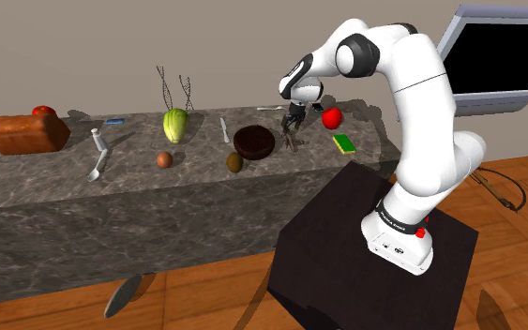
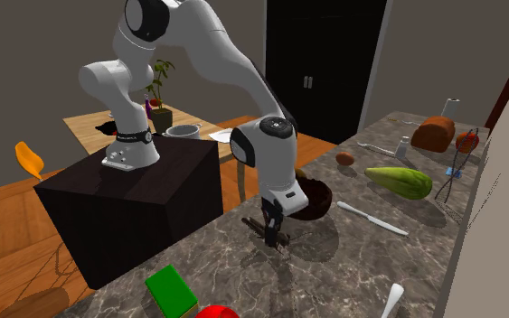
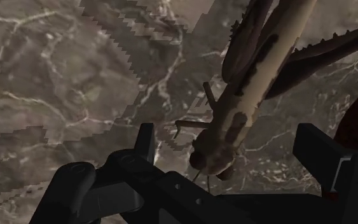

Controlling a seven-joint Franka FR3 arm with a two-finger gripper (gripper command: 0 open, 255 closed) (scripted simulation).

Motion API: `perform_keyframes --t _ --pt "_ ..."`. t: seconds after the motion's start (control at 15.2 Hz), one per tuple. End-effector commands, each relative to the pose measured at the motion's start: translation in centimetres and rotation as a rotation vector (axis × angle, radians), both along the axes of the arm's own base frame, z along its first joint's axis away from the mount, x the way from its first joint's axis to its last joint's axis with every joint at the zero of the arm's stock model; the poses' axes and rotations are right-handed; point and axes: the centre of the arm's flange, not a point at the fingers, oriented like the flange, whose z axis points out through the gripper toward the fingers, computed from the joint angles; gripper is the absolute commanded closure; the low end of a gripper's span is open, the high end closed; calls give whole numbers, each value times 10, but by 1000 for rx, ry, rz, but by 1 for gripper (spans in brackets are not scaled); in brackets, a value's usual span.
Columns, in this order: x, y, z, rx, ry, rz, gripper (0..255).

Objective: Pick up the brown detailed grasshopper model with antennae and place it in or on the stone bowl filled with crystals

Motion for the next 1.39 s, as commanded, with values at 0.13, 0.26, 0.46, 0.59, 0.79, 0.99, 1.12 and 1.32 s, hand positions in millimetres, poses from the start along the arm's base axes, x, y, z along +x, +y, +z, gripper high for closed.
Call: perform_keyframes --t 0.13,0.26,0.46,0.59,0.79,0.99,1.12,1.32 --pt "3 2 -23 0 0 0 0" --pt "3 3 -36 0 0 0 0" --pt "3 3 -36 0 0 0 0" --pt "3 3 -36 0 0 0 0" --pt "3 3 -36 0 0 0 0" --pt "3 3 -36 0 0 0 255" --pt "3 3 -36 0 0 0 255" --pt "3 3 -36 0 0 0 255"
